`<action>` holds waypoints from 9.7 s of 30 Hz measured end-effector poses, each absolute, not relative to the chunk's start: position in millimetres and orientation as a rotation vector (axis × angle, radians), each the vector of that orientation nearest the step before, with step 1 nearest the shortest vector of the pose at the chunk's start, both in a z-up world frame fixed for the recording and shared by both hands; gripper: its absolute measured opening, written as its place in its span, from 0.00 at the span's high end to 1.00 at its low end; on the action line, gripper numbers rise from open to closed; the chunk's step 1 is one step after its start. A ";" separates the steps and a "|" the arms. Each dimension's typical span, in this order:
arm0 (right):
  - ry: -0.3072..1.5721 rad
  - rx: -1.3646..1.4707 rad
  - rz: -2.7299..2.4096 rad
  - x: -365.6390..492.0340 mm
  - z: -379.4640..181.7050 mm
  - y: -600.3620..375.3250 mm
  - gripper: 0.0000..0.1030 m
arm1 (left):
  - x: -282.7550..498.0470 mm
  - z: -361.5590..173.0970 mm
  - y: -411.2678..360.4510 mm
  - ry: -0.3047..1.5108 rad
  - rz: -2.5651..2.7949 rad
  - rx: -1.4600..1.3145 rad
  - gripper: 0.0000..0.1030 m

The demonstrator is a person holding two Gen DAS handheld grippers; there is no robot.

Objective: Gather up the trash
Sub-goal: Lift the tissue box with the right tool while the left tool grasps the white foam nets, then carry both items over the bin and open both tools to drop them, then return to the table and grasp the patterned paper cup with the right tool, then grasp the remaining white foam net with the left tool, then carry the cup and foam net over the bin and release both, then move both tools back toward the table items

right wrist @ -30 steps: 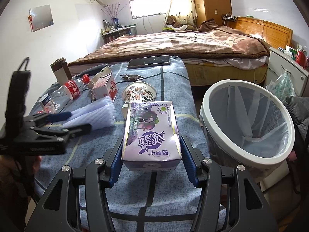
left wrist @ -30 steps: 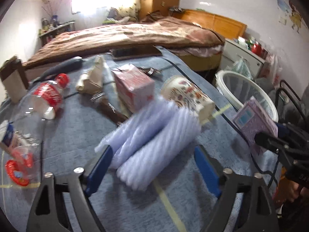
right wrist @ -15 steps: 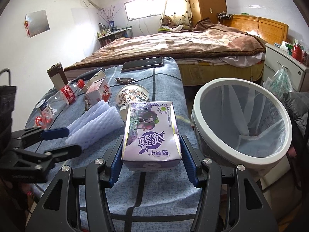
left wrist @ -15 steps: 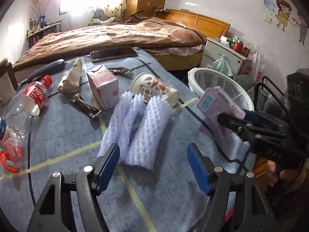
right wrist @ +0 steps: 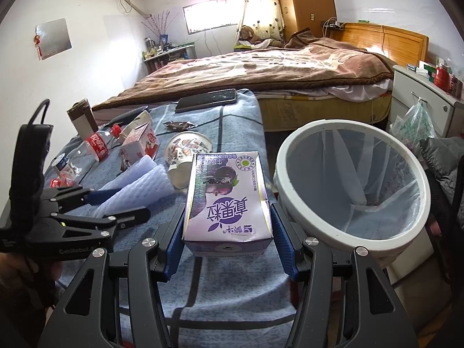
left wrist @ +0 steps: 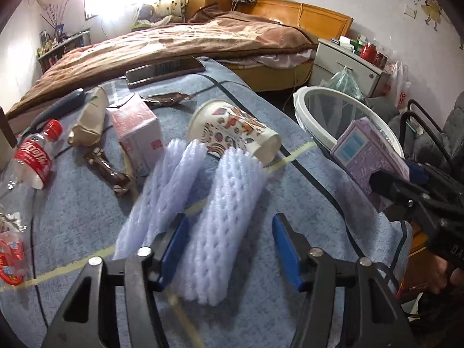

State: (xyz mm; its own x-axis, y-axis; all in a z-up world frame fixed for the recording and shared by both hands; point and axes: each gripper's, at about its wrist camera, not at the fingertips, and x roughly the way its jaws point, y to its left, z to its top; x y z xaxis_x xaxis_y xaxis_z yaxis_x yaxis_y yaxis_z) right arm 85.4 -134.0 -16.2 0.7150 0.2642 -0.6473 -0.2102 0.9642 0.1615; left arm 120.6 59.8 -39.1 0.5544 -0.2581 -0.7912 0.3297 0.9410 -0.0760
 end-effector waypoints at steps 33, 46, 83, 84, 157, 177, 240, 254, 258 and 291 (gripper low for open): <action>0.616 0.123 0.177 82.1 14.0 -185.6 0.45 | 103.9 27.5 6.4 0.777 -0.388 0.073 0.73; 0.628 0.114 0.027 107.9 12.7 -244.6 0.45 | 147.9 19.4 -81.6 0.811 -0.510 0.066 0.73; 0.689 0.016 0.086 125.7 12.6 -223.2 0.38 | 152.0 19.3 -32.0 0.793 -0.378 -0.046 0.34; 0.686 0.018 0.101 126.2 12.8 -218.8 0.38 | 148.6 21.0 -23.9 0.783 -0.358 -0.047 0.34; 0.834 -0.019 0.440 165.6 -32.3 -77.3 0.53 | 125.9 -36.1 120.3 0.888 -0.201 -0.171 0.74; 0.708 0.091 0.233 132.4 9.3 -166.3 0.52 | 140.9 10.8 38.3 0.790 -0.312 -0.117 0.74; 0.728 0.091 0.069 131.4 4.9 -222.2 0.39 | 144.4 15.2 -14.3 0.769 -0.319 -0.081 0.42; 0.724 0.050 0.211 141.3 2.1 -144.3 0.39 | 117.8 14.3 89.2 0.721 -0.083 -0.101 0.41; 0.727 0.027 0.255 143.9 2.4 -119.9 0.39 | 110.5 9.6 127.2 0.717 -0.030 -0.142 0.41; 0.777 -0.035 0.435 191.2 -5.4 23.1 0.39 | 77.3 -27.3 300.2 0.749 0.181 -0.219 0.31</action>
